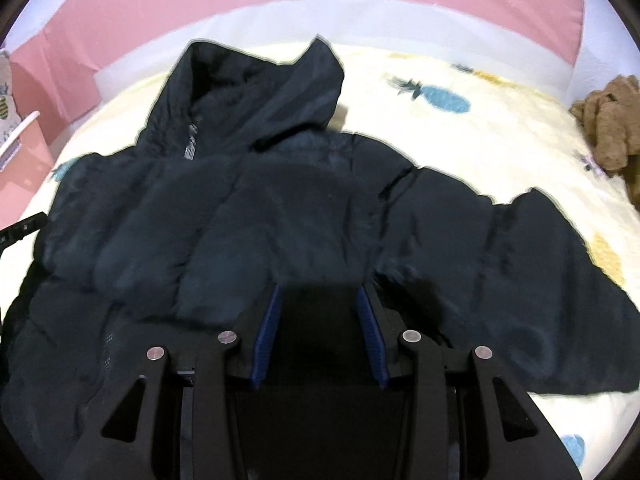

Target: Fold large clothes

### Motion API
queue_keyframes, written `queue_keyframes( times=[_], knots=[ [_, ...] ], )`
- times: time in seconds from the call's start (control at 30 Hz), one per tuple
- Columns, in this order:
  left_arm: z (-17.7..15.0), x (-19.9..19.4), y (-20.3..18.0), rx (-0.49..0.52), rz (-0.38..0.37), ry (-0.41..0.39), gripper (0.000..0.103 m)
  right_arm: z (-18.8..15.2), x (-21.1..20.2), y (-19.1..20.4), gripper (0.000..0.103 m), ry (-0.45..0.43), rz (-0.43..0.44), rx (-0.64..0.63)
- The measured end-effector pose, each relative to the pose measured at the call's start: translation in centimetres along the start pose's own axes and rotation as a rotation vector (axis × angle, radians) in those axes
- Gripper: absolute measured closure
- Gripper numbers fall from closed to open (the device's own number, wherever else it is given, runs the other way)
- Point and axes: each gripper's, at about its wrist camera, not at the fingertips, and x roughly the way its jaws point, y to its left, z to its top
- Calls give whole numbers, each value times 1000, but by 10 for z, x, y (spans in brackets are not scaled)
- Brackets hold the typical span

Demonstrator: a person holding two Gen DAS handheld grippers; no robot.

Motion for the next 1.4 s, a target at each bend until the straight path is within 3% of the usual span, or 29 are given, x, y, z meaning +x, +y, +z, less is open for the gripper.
queue_keyframes(
  times=[0.33, 0.57, 0.67, 0.97, 1.4],
  knots=[
    [-32, -134, -77, 51, -42, -126, 55, -38, -136, -10, 63, -167, 4, 13],
    [-55, -193, -123, 72, -95, -177, 54, -66, -200, -25, 61, -233, 12, 26],
    [-67, -208, -143, 93, -112, -188, 53, -78, -216, -31, 54, -249, 21, 38],
    [-85, -202, -183, 139, -164, -156, 49, -98, -212, -53, 48, -212, 18, 70],
    [-62, -104, -187, 163, -124, -91, 49, -106, -132, -147, 48, -87, -12, 331]
  ],
)
